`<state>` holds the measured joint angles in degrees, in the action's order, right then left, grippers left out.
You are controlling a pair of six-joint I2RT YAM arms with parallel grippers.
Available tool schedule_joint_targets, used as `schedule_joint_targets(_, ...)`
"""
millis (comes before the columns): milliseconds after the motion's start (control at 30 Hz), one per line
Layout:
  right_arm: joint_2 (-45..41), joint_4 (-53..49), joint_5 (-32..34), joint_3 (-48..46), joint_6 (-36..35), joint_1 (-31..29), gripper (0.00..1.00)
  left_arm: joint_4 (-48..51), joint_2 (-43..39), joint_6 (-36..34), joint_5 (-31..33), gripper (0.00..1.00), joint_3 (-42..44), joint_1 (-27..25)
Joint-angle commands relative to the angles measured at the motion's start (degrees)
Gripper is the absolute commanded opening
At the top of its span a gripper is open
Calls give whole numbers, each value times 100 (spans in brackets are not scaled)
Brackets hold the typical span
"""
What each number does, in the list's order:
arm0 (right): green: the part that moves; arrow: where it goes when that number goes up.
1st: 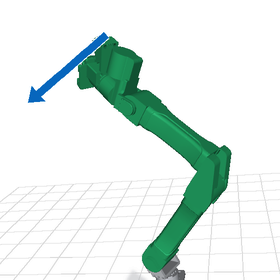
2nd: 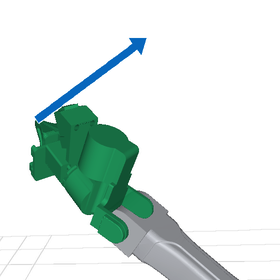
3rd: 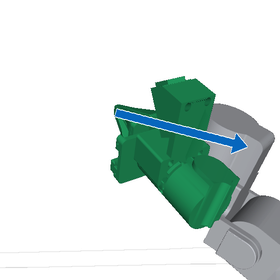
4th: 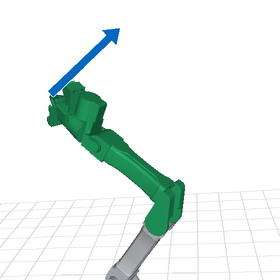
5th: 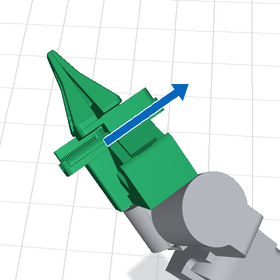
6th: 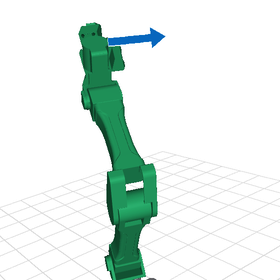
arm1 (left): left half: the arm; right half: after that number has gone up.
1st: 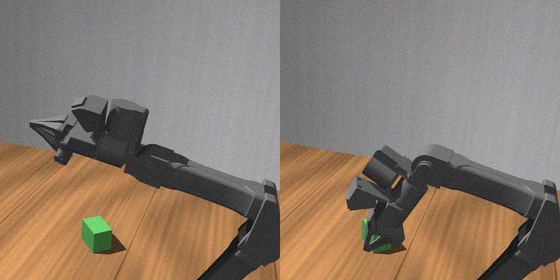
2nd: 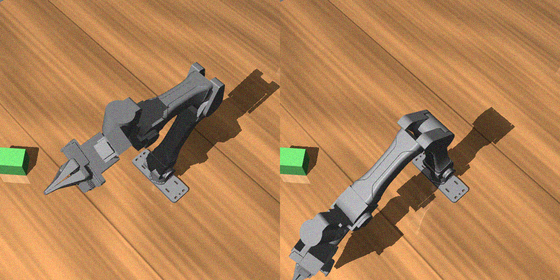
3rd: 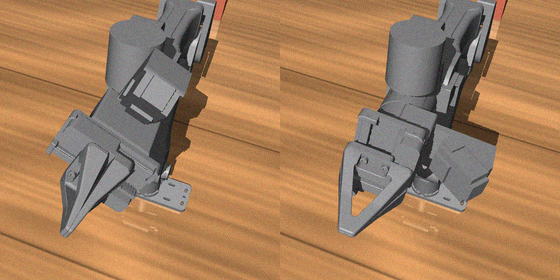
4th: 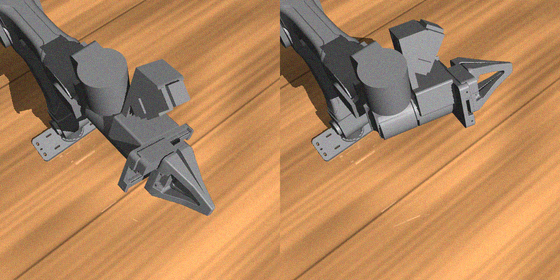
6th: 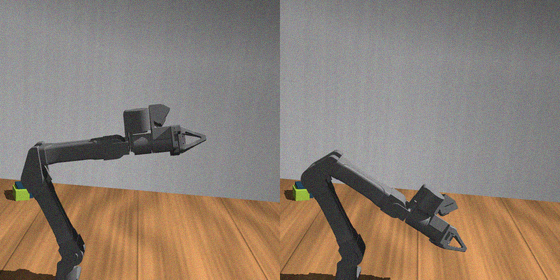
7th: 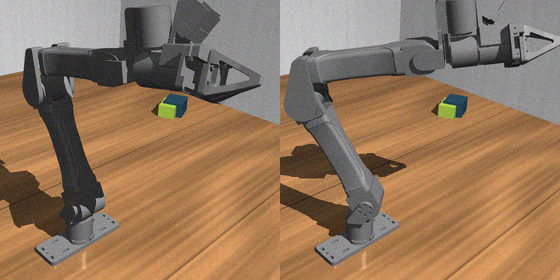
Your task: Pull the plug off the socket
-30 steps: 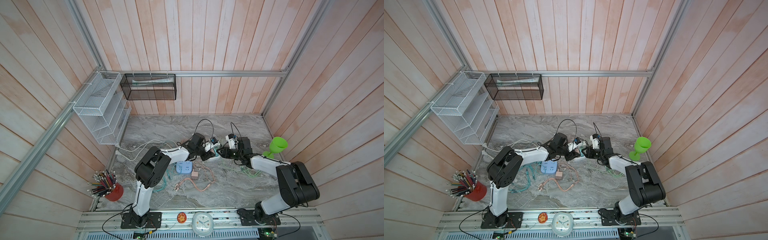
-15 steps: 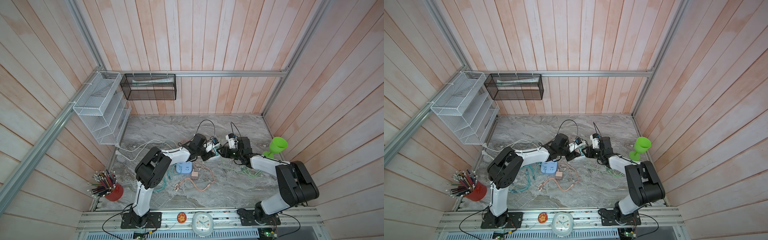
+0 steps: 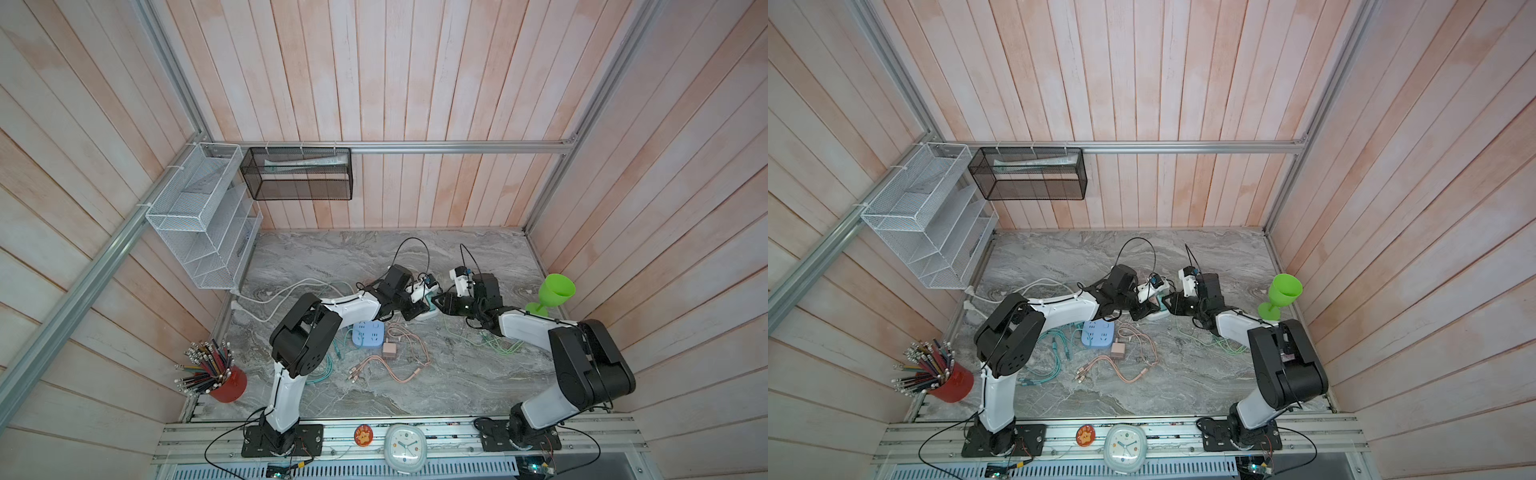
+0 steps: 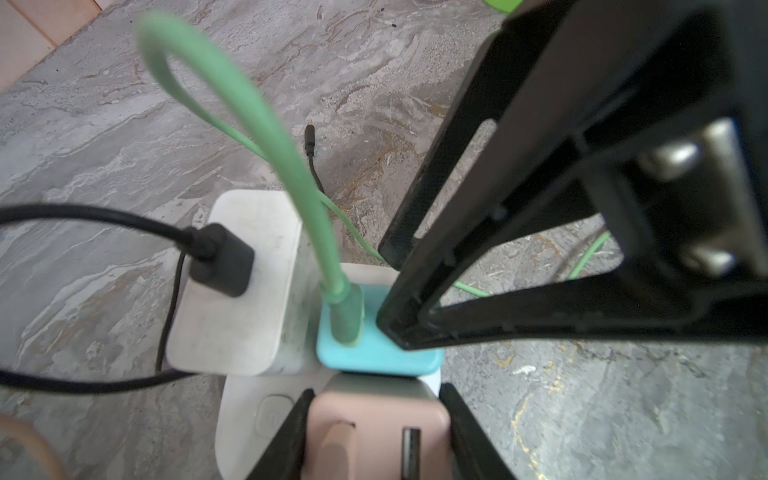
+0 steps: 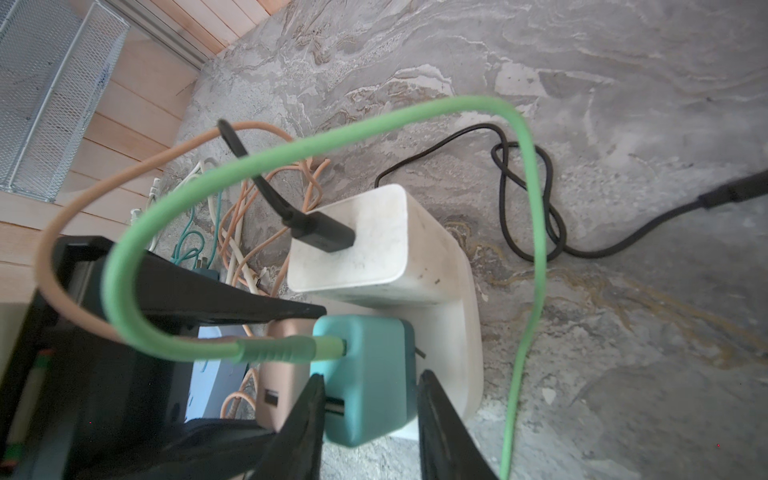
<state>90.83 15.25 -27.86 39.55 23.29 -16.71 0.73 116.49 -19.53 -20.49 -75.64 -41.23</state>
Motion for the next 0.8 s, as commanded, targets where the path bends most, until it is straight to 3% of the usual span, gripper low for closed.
schedule_joint_targets(0,534,-1659,394,-439,-255,-174,34,-418,-91,-169,-62,22,-388,-34)
schedule_joint_targets(167,559,-1675,419,-421,-272,-212,34,105,149,-552,202,21,-805,-184)
schedule_joint_targets(767,624,-1685,437,-428,-237,-283,33,-257,113,315,-375,19,-845,145)
